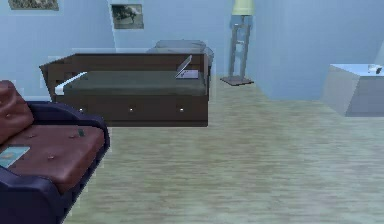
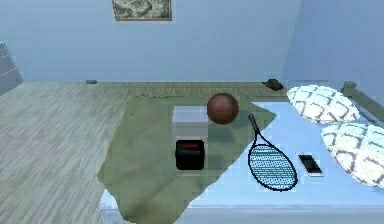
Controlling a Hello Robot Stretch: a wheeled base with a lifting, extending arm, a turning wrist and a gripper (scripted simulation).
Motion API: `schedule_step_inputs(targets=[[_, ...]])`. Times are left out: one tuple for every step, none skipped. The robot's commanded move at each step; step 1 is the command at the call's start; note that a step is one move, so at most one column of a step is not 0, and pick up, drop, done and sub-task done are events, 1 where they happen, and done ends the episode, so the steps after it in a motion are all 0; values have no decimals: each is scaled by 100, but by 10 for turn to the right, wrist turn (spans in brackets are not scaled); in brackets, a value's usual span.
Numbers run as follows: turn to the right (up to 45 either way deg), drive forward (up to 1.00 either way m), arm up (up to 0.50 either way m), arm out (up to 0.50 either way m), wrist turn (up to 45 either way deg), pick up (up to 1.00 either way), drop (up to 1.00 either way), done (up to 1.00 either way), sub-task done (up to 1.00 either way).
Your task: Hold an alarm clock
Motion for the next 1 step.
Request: schedule_step_inputs(targets=[[0,0,50,0,0,0,0,0,0]])
